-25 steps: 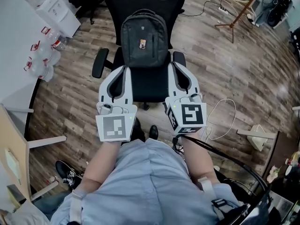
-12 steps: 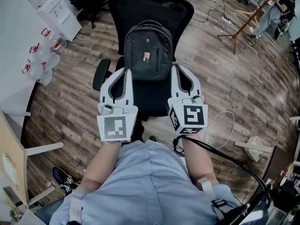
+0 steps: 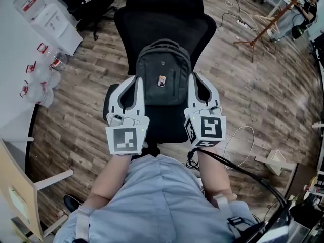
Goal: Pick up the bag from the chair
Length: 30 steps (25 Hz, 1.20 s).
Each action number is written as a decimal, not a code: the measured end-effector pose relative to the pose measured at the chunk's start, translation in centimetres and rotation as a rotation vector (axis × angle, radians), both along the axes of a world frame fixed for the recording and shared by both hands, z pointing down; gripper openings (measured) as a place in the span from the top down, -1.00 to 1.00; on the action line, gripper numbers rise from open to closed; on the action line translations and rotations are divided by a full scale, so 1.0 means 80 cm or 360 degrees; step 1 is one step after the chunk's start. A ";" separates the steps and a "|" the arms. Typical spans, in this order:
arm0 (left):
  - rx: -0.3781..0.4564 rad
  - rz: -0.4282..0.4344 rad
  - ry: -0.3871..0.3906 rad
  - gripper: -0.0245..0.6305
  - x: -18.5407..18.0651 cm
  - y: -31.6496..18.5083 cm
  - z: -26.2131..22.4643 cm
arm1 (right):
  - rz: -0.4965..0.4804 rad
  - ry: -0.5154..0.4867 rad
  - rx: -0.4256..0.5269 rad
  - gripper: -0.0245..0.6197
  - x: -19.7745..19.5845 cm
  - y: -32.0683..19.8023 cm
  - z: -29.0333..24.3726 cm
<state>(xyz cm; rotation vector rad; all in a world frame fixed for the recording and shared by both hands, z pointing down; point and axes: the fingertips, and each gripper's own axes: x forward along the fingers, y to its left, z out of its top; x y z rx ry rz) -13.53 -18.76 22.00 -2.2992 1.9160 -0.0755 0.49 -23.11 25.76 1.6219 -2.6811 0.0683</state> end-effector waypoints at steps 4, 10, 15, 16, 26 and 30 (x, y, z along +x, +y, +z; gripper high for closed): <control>-0.0011 0.0054 0.0038 0.92 -0.022 -0.031 0.002 | 0.0072 0.0025 0.0009 0.92 -0.015 -0.025 -0.003; -0.0053 0.0072 0.0054 0.92 -0.040 -0.067 0.011 | 0.0128 0.0048 -0.0007 0.92 -0.018 -0.053 -0.002; -0.0124 0.0080 0.0030 0.92 -0.026 -0.083 0.041 | 0.0148 0.0049 -0.0055 0.92 0.004 -0.071 0.024; -0.0142 0.0076 0.0022 0.92 -0.023 -0.084 0.047 | 0.0144 0.0049 -0.0072 0.92 0.007 -0.073 0.030; -0.0273 0.0031 0.0023 0.92 -0.020 -0.105 0.098 | 0.0125 0.0087 -0.0239 0.92 0.024 -0.092 0.090; -0.0341 0.0014 -0.0004 0.92 -0.028 -0.113 0.129 | 0.0107 0.0106 -0.0309 0.92 0.024 -0.097 0.122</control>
